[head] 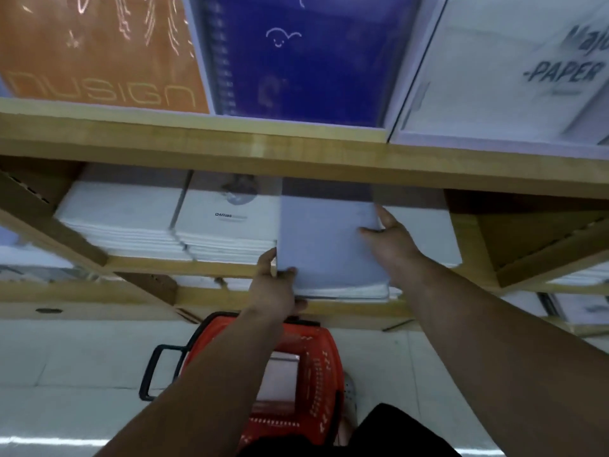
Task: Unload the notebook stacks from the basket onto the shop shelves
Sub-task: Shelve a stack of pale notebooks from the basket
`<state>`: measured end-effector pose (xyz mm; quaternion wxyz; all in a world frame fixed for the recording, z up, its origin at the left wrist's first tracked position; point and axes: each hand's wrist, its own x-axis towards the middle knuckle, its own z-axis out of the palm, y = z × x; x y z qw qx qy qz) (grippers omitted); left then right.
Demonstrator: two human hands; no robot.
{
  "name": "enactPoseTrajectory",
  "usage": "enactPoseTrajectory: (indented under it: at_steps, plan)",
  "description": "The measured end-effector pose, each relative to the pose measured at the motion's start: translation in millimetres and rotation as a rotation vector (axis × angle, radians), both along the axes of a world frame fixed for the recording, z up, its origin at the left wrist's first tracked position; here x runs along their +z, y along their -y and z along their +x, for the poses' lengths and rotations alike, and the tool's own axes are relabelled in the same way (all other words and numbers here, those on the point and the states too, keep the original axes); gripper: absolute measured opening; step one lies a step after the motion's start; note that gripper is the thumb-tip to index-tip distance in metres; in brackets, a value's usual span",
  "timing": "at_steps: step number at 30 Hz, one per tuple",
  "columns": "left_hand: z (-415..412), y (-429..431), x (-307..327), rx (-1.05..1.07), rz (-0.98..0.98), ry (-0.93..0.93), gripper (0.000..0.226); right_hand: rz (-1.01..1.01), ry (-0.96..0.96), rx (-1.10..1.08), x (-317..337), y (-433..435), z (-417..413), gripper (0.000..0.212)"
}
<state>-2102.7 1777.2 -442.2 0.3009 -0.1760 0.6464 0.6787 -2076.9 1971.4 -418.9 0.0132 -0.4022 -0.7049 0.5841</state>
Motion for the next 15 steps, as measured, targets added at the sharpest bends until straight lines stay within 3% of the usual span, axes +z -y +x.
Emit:
enactPoseTrajectory:
  at_steps: [5,7,11,15]
  plan:
    - [20.3,6.5,-0.7,0.036,0.068,0.009,0.057,0.073,0.028,-0.018,-6.4,15.7,39.5,0.072]
    - [36.1,11.4,-9.3,0.023,0.075,-0.051,0.052,0.013,0.001,-0.024,-13.9,28.8,68.7,0.071]
    - [51.6,9.4,-13.3,0.044,0.102,-0.114,0.046,-0.132,-0.097,-0.117,-31.4,49.7,94.8,0.06]
    - [26.0,-7.8,-5.0,0.137,0.163,-0.072,0.052,-0.05,-0.145,-0.164,-33.1,43.7,73.9,0.047]
